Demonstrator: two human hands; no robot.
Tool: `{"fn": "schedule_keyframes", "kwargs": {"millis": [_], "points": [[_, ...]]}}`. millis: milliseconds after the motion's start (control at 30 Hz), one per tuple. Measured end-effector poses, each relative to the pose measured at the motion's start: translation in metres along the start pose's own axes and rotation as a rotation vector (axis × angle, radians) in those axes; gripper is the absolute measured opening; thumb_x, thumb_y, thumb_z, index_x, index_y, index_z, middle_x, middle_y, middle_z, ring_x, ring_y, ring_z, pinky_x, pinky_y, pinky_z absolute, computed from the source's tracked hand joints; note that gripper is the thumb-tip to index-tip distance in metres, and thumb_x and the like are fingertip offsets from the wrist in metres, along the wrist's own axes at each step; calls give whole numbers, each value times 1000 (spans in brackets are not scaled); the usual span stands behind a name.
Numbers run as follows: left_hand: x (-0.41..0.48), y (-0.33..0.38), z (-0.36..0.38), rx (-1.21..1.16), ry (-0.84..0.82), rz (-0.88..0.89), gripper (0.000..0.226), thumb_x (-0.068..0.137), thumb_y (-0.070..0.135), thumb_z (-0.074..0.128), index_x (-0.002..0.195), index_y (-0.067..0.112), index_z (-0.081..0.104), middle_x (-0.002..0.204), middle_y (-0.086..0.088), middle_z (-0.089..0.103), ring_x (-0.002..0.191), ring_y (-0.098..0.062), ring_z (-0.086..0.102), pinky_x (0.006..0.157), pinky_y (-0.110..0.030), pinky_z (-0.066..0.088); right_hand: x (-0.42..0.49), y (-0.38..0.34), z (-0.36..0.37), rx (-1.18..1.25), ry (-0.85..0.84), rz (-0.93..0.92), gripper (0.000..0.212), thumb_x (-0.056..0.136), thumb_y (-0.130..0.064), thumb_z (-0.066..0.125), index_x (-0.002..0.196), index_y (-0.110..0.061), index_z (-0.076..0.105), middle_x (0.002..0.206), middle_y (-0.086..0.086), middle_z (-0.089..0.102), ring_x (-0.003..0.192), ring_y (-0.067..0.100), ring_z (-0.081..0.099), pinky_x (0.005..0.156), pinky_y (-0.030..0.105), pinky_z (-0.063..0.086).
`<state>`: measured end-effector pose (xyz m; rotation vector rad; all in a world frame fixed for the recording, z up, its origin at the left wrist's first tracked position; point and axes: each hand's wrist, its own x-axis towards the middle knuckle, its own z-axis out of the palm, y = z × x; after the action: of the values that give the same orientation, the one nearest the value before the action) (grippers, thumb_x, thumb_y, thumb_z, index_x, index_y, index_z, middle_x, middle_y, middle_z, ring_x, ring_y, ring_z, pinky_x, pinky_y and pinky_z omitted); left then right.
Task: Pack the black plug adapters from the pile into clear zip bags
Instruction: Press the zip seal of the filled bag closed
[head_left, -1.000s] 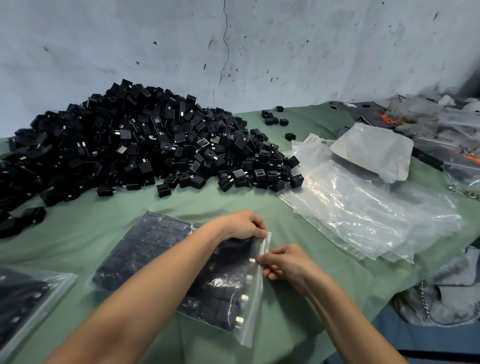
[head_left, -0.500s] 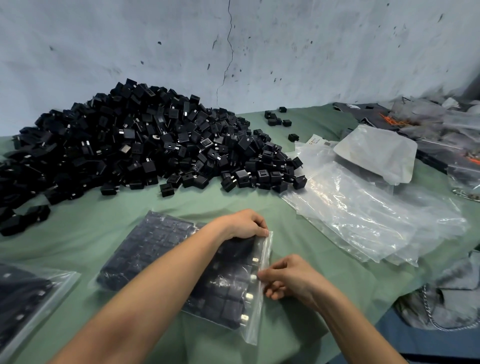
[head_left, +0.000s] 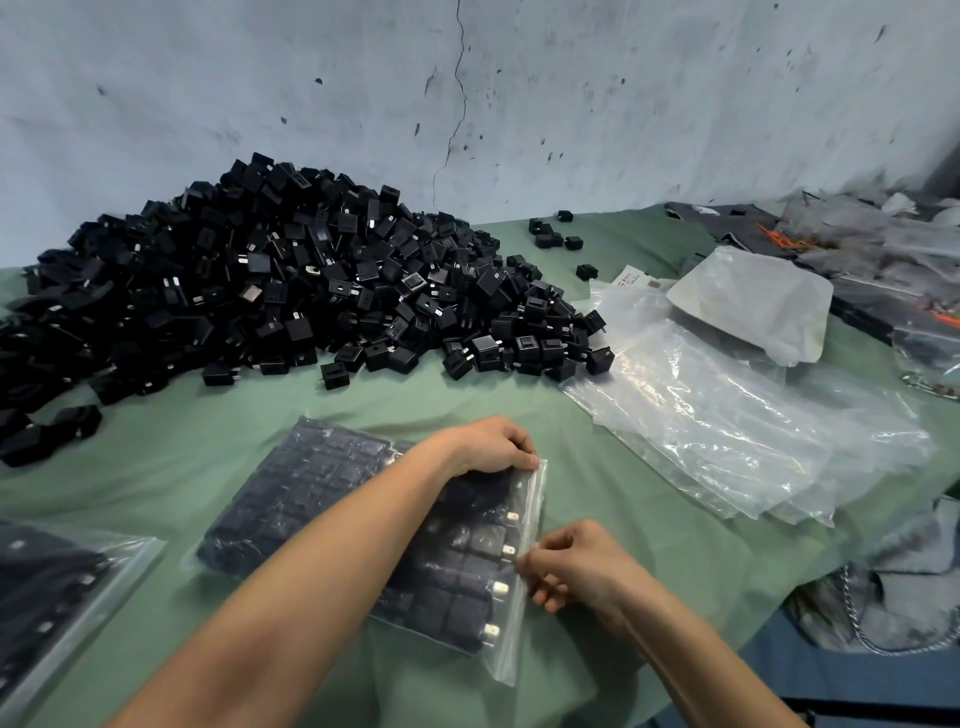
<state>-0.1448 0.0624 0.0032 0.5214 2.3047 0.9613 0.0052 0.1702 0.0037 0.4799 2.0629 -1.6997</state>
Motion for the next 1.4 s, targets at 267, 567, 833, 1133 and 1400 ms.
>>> {"fn": "schedule_keyframes", "kwargs": {"millis": [267,567,833,1133,1400], "points": [[0,0,0,17,-7,0,7,92,23,64,88,18,68,80,6,61,82,-12,54,74,-25,42,-10,0,8,-31,-25,-2,21,79,7,62,60,-1,62,49,8,58,37,11,51,37,18,41],[1,-1,0,2,-23,-11,8,92,22,64,86,18,68,83,5,62,89,-15,55,86,-30,45,-18,-5,9,-111,-95,24,18,78,4,64,61,-1,62,51,8,59,37,10,51,37,18,40],[0,0,-1,-7,-34,-12,8,94,20,63,88,15,67,81,5,61,88,-16,55,85,-28,44,-26,-4,15,-142,-166,37,23,81,6,60,59,-3,61,46,3,59,37,10,55,37,19,44],[-2,1,0,-11,-21,-19,8,93,20,63,94,13,68,80,4,59,86,-16,53,81,-26,43,-34,2,13,-88,-203,61,12,81,3,66,69,2,65,55,13,63,44,16,60,42,21,49],[-3,1,-1,-3,-31,-31,8,93,21,63,90,16,67,82,4,60,86,-15,54,77,-26,43,-42,8,12,-63,-219,31,11,81,-1,71,72,3,67,60,12,66,47,15,62,47,21,51]]}}
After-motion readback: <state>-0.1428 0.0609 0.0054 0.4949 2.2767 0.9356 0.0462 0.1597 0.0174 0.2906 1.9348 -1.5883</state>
